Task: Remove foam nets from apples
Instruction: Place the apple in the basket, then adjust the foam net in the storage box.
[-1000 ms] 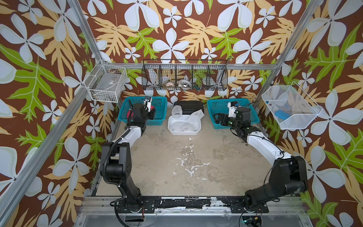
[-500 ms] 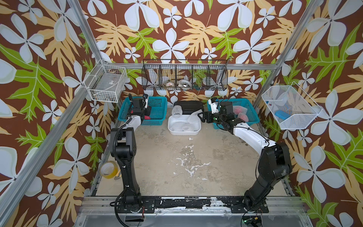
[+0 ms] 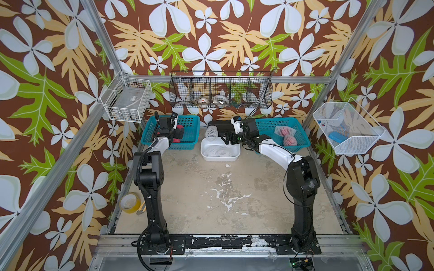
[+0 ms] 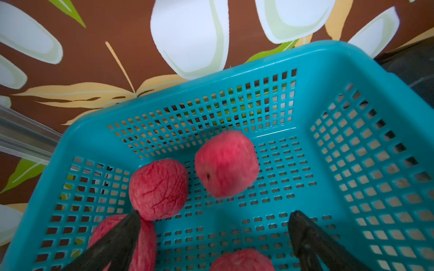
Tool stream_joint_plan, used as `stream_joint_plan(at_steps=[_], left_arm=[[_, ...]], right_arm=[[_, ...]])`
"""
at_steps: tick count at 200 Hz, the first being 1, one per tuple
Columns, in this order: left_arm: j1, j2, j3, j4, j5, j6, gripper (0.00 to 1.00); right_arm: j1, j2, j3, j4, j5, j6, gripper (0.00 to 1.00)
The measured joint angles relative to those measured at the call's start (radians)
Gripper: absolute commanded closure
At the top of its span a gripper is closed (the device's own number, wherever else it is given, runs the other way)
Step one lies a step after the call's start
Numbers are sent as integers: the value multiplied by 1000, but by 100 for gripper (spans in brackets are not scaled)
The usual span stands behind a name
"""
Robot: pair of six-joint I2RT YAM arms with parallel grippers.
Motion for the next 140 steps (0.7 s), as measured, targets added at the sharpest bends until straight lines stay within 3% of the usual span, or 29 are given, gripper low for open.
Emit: stream_joint_plan(at_steps=[57, 117, 140], left_arm=[[0, -227, -140, 31, -18, -100, 0], [-25, -576, -521, 153, 75, -333, 0], [-27, -655, -614, 180, 89, -388, 0]], right_arm=[[39, 179, 210, 4, 27, 112, 0], [61, 351, 430, -9, 27, 209, 0], [62, 411, 514, -27, 42, 220, 11]])
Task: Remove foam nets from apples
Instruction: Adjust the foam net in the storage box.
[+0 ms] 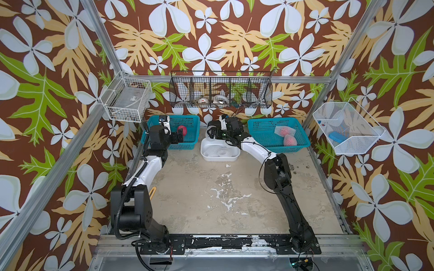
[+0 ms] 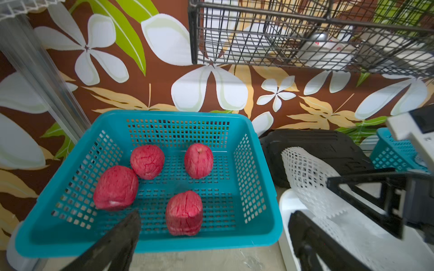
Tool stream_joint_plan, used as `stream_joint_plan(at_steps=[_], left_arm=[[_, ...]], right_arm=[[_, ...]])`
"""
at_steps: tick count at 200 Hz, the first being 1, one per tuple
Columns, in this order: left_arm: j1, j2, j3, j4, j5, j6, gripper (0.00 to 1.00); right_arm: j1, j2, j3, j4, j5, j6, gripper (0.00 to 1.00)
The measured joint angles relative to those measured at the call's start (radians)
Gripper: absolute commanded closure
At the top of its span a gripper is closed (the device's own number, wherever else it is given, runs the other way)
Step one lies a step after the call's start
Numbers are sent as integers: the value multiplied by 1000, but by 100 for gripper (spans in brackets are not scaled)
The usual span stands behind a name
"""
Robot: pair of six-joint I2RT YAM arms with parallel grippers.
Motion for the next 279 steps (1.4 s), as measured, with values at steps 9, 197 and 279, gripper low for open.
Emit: stream_joint_plan(at_steps=[9, 197, 279], left_arm=[[0, -24, -20, 10, 5, -19, 0], [-15, -66, -135, 89, 39, -150, 0], [-15, -53, -163, 105, 43, -150, 1]], right_arm=[[1, 16, 16, -3, 0, 14, 15], [21, -237, -112, -210, -106, -66, 83], [35, -95, -2, -482, -53, -134, 81]])
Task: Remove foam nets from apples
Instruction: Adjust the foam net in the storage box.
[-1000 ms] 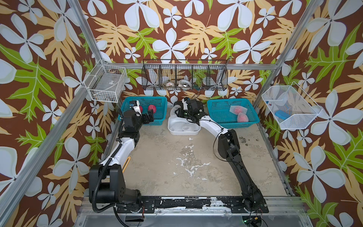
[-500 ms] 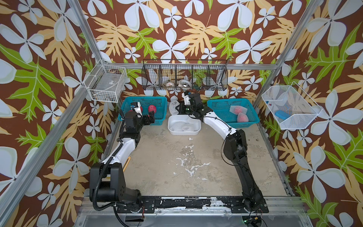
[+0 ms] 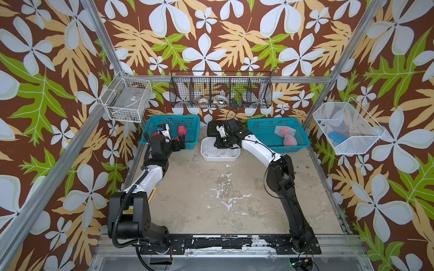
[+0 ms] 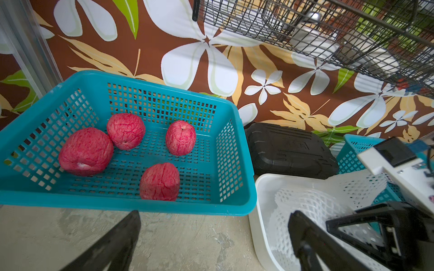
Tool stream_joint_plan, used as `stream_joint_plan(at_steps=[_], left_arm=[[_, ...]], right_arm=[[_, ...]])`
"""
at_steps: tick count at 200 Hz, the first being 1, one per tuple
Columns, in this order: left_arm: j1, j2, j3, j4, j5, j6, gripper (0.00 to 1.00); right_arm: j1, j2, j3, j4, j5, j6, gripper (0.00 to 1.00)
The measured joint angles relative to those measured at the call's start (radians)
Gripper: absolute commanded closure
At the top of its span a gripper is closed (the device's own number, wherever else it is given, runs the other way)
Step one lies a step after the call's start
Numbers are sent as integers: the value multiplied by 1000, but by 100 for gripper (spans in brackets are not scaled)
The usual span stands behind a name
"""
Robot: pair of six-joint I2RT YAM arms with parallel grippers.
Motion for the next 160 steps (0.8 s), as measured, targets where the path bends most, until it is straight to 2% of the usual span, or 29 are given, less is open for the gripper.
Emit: stream_joint_plan(at_steps=[50, 85, 123, 160], left_arm=[[0, -2, -13, 6, -6, 1, 1], [0, 5, -16, 6, -7, 1, 1], [0, 11, -18, 7, -8, 1, 0], [0, 16, -18, 6, -21, 1, 1]], right_arm=[[20, 104, 58, -37, 49, 0, 80], [24, 135, 62, -47, 89, 0, 72], [26, 121, 69, -44, 107, -7, 66], [33, 39, 76, -44, 127, -19, 53]])
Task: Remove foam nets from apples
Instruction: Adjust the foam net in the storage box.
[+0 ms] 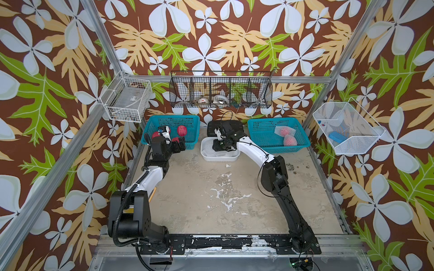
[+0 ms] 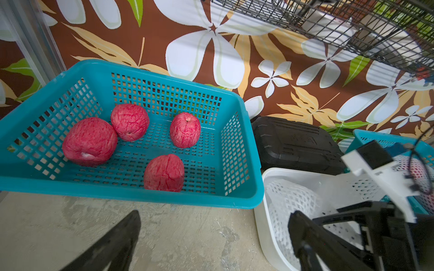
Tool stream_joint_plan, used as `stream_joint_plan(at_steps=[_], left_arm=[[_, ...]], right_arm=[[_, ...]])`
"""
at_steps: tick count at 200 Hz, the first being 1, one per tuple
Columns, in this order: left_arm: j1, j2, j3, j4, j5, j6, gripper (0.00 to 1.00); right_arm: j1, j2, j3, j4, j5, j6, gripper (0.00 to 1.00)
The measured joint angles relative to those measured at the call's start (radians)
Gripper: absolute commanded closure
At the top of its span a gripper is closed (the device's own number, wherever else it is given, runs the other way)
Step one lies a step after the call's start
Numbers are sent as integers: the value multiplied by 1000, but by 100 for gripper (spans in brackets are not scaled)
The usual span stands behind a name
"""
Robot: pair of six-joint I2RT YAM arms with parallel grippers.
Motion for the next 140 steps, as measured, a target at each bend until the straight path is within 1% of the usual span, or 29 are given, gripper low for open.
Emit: stream_joint_plan(at_steps=[27, 63, 94, 122, 140], left_arm=[[0, 0, 1, 0, -1, 0, 1], [0, 0, 1, 0, -4, 3, 1], [0, 1, 3, -1, -4, 3, 1], [0, -8, 5, -5, -3, -6, 0], [0, -36, 16, -12, 1, -36, 0]], right_arm=[[6, -68, -11, -2, 48, -19, 48], [8, -123, -30, -24, 92, -44, 47], [10, -183, -105, -56, 98, -58, 44], [10, -280, -150, -67, 145, -89, 33], [8, -372, -186, -43, 197, -114, 19]])
